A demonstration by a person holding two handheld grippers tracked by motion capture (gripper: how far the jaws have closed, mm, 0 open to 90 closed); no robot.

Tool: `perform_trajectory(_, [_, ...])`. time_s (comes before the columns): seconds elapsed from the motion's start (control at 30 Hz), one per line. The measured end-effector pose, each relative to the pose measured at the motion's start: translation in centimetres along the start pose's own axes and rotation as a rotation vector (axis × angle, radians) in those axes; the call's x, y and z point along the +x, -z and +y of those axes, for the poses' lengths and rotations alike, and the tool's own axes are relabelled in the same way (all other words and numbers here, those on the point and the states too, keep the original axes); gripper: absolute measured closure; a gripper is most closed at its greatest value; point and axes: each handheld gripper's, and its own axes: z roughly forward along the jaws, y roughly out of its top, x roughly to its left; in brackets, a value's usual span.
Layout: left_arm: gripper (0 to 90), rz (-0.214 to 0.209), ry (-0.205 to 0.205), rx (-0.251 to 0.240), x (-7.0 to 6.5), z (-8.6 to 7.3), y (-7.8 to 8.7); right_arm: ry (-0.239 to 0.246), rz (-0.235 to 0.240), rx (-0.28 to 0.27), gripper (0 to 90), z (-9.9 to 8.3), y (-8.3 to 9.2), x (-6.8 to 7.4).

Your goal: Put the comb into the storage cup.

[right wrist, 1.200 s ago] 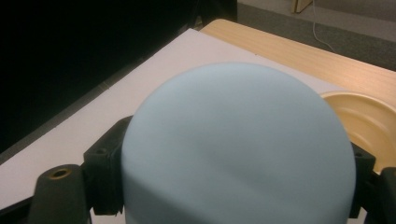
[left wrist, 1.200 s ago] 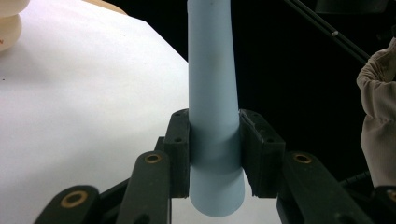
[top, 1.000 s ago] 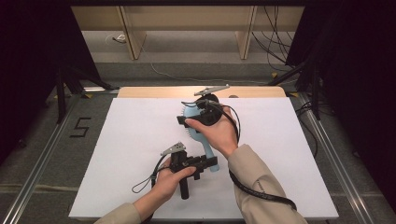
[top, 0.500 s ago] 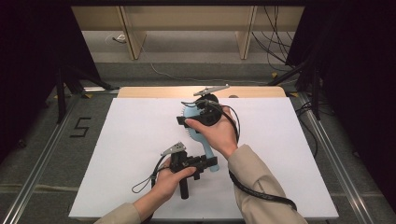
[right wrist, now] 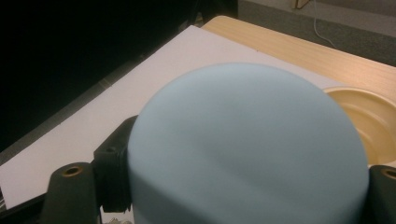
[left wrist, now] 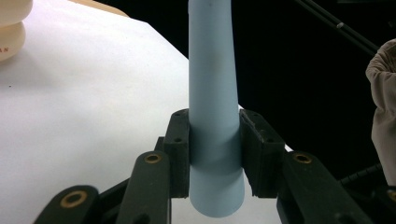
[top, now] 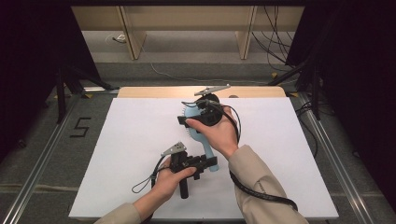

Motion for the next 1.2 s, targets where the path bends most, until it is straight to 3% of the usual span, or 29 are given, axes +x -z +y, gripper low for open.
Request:
perform_trajectory(0.67, [65.1,0.02,-0.028,-0.003,-0.03,0.11,0.07,0.006,-0.018,-0.003,25.7,0.11,0.17,0.34])
perform_trajectory(0.97, [64.8,0.05,-0.077,-0.001,-0.07,0.27,0.18,0.008,-0.025,-0.03,25.7,0.04,0.49,0.41])
perform_trajectory(1.2, [62.2,0.09,-0.143,-0.001,-0.22,0.48,0.36,0.003,-0.038,-0.061,25.7,-0.1,0.71,0.5])
